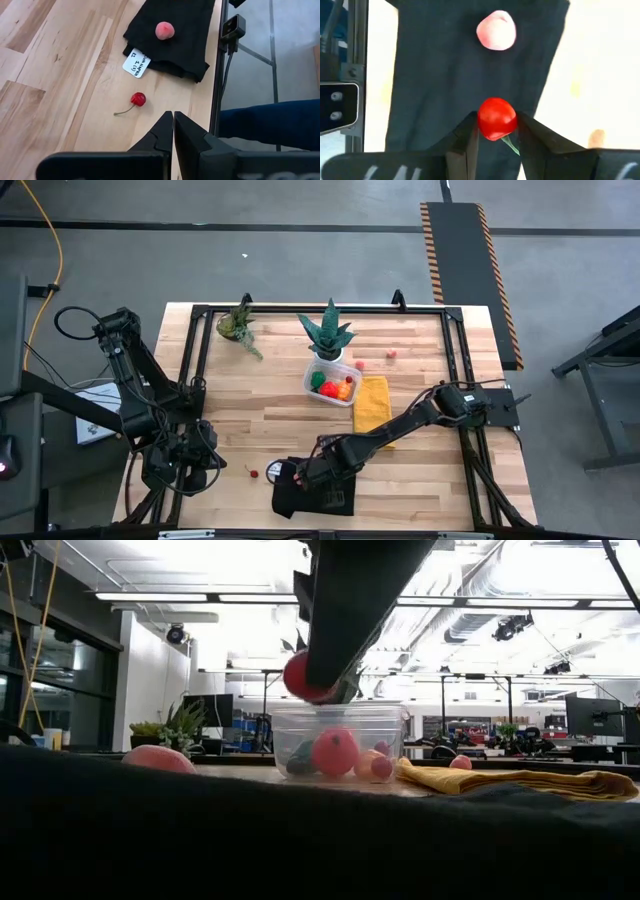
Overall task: Pick and placing Produce into tupperware
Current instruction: Put the right red cherry into the transparent container
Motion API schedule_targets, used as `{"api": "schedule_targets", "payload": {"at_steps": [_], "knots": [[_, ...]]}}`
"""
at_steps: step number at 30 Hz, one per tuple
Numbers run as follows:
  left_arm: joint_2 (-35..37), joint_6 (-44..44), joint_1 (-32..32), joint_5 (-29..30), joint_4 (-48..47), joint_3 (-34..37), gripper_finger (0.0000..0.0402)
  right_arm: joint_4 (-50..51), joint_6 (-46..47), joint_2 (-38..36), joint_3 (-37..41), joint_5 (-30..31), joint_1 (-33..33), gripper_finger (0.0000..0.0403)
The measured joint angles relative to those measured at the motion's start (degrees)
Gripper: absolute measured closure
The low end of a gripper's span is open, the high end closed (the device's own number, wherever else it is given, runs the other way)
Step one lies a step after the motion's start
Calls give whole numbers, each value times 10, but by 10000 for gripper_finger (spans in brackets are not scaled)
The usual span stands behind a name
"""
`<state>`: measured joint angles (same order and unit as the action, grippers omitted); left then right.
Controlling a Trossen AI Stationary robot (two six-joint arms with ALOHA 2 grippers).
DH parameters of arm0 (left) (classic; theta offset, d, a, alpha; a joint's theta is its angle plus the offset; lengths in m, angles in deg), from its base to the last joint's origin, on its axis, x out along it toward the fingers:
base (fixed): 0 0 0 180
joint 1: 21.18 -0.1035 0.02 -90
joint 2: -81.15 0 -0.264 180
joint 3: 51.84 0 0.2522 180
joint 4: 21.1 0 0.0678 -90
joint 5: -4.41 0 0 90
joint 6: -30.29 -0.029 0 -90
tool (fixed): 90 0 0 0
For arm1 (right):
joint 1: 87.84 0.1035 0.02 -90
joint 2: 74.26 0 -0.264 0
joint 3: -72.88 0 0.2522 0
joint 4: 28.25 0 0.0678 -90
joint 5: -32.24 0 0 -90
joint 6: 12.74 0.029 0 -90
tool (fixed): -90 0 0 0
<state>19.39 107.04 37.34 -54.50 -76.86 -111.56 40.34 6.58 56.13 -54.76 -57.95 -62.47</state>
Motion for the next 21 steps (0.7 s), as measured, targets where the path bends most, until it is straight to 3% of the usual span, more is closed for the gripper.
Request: {"api": "schedule_targets", "payload": {"at_steps": [12, 21], "knots": [[0, 0, 0, 0, 0, 0, 396, 62, 14, 0, -56, 12, -14, 310], [0, -5, 0, 0, -1, 0, 396, 142, 13, 0, -157, 13, -41, 310]]}}
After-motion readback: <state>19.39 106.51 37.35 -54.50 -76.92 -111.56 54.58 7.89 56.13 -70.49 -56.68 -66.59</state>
